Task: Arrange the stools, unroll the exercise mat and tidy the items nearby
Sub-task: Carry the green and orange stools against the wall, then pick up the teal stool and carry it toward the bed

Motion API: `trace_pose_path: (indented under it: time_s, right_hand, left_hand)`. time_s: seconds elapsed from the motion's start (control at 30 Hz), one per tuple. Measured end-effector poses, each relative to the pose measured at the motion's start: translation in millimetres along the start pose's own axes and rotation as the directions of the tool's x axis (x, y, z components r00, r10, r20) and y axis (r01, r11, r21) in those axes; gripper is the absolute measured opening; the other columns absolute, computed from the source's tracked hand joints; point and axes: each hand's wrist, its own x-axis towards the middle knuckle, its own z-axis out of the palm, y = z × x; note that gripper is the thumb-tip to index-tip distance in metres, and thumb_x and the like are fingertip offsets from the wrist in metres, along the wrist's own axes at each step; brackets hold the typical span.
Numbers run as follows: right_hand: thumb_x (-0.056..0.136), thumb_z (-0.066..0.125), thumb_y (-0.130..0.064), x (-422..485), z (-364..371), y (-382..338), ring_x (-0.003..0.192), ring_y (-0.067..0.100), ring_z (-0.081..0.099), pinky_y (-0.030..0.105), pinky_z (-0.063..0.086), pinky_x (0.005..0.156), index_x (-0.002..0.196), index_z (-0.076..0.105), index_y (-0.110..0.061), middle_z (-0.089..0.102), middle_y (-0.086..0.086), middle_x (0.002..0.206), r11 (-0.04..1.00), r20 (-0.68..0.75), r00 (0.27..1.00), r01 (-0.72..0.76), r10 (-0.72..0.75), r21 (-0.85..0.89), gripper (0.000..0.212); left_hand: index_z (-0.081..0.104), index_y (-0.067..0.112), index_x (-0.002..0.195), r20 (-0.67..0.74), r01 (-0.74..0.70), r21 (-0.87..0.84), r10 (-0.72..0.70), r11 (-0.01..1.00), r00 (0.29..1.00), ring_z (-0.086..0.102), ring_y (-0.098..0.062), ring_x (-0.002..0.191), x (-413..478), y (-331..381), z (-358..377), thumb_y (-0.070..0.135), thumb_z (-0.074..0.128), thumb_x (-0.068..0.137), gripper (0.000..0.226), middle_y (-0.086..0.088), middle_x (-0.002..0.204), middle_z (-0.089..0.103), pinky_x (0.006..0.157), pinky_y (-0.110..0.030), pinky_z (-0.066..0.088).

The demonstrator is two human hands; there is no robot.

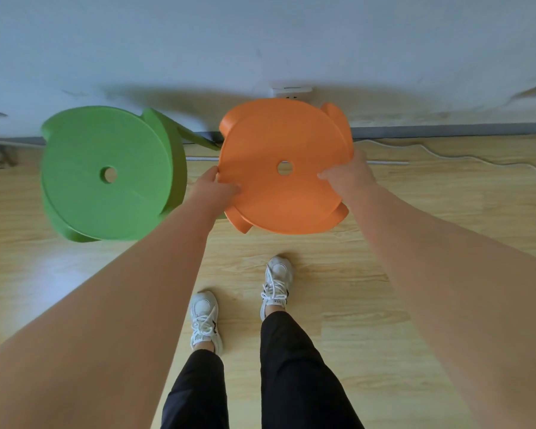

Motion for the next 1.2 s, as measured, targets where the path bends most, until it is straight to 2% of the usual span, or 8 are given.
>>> trace_pose_path:
  time_s: [0.33, 0.4, 0.47, 0.53, 0.6, 0.73, 0.9, 1.2]
  right_hand:
    - [0.079, 0.071, -0.029, -110.0, -2.7, -19.7, 0.116, 0.025, 0.054, 0.026, 0.039, 0.083, 0.143, 0.041, -0.019, 0.054, 0.007, 0.135, 0.955, 0.176, 0.977, 0.159, -0.116, -0.250, 0.071]
    - [0.080, 0.071, -0.034, -141.2, 5.3, -29.8, 0.106, 0.022, 0.052, 0.027, 0.036, 0.080, 0.146, 0.036, -0.023, 0.052, 0.005, 0.135, 0.942, 0.217, 0.966, 0.197, -0.140, -0.271, 0.075]
    - [0.080, 0.071, -0.037, -169.0, 15.8, -40.0, 0.114, 0.024, 0.051, 0.028, 0.034, 0.081, 0.147, 0.035, -0.025, 0.048, 0.004, 0.141, 0.916, 0.256, 0.949, 0.259, -0.182, -0.307, 0.077]
    - [0.079, 0.071, -0.036, -195.3, 28.8, -47.3, 0.127, 0.025, 0.047, 0.028, 0.034, 0.085, 0.147, 0.037, -0.024, 0.045, 0.003, 0.146, 0.877, 0.293, 0.928, 0.329, -0.231, -0.350, 0.077]
    - [0.078, 0.072, -0.035, -224.5, 44.5, -52.8, 0.130, 0.025, 0.046, 0.027, 0.035, 0.090, 0.146, 0.038, -0.024, 0.044, 0.004, 0.146, 0.834, 0.334, 0.904, 0.391, -0.268, -0.390, 0.076]
    - [0.080, 0.072, -0.034, -299.7, 90.9, -56.6, 0.131, 0.026, 0.044, 0.028, 0.036, 0.086, 0.147, 0.035, -0.024, 0.040, 0.004, 0.149, 0.730, 0.452, 0.826, 0.533, -0.338, -0.428, 0.078]
    - [0.079, 0.074, -0.034, -390.9, 149.8, -47.2, 0.134, 0.026, 0.042, 0.035, 0.037, 0.103, 0.148, 0.035, -0.022, 0.039, 0.006, 0.151, 0.582, 0.574, 0.736, 0.657, -0.358, -0.479, 0.080]
    - [0.078, 0.075, -0.034, -580.6, 278.6, 0.4, 0.134, 0.026, 0.043, 0.035, 0.036, 0.106, 0.147, 0.036, -0.026, 0.040, 0.007, 0.150, 0.262, 0.815, 0.493, 0.866, -0.304, -0.426, 0.080]
  left_hand:
    - [0.034, 0.022, 0.148, 0.053, -0.062, -0.015, 0.063, 0.998, 0.997, 0.051, -0.024, 0.120, -121.4, -39.2, -34.5, 0.022, 0.069, 0.085, 0.072, -0.010, 0.146, 0.043, 0.094, -0.033, 0.042]
    - [0.036, 0.024, 0.148, 0.033, -0.055, -0.061, 0.057, 0.997, 0.998, 0.058, -0.015, 0.096, -146.4, -55.1, -47.8, 0.023, 0.068, 0.086, 0.070, -0.009, 0.144, 0.046, 0.080, -0.028, 0.048]
    - [0.037, 0.027, 0.146, 0.002, -0.062, -0.092, 0.062, 0.994, 0.998, 0.052, -0.006, 0.074, -166.8, -69.7, -61.4, 0.026, 0.067, 0.086, 0.068, -0.008, 0.137, 0.051, 0.058, -0.020, 0.041]
    - [0.036, 0.028, 0.146, -0.015, -0.062, -0.114, 0.060, 0.992, 0.998, 0.058, -0.012, 0.087, -185.4, -85.2, -77.1, 0.030, 0.066, 0.086, 0.068, -0.007, 0.138, 0.050, 0.067, -0.022, 0.045]
    - [0.035, 0.027, 0.147, -0.043, -0.055, -0.136, 0.050, 0.989, 0.998, 0.055, -0.024, 0.116, -202.2, -103.6, -97.6, 0.031, 0.066, 0.085, 0.069, -0.008, 0.144, 0.046, 0.093, -0.031, 0.045]
    - [0.033, 0.023, 0.148, -0.130, -0.039, -0.220, 0.011, 0.975, 0.992, 0.046, -0.028, 0.130, -237.9, -161.5, -154.9, 0.033, 0.065, 0.086, 0.071, -0.009, 0.147, 0.043, 0.108, -0.043, 0.038]
    - [0.034, 0.025, 0.148, -0.229, -0.036, -0.309, -0.038, 0.950, 0.973, 0.044, -0.025, 0.132, -293.6, -243.8, -214.4, 0.036, 0.066, 0.085, 0.071, -0.005, 0.148, 0.042, 0.106, -0.037, 0.036]
    - [0.032, 0.022, 0.148, -0.361, 0.037, -0.543, -0.273, 0.839, 0.892, 0.052, -0.025, 0.122, -401.9, -436.5, -299.2, 0.038, 0.062, 0.088, 0.069, -0.008, 0.148, 0.041, 0.097, -0.032, 0.041]
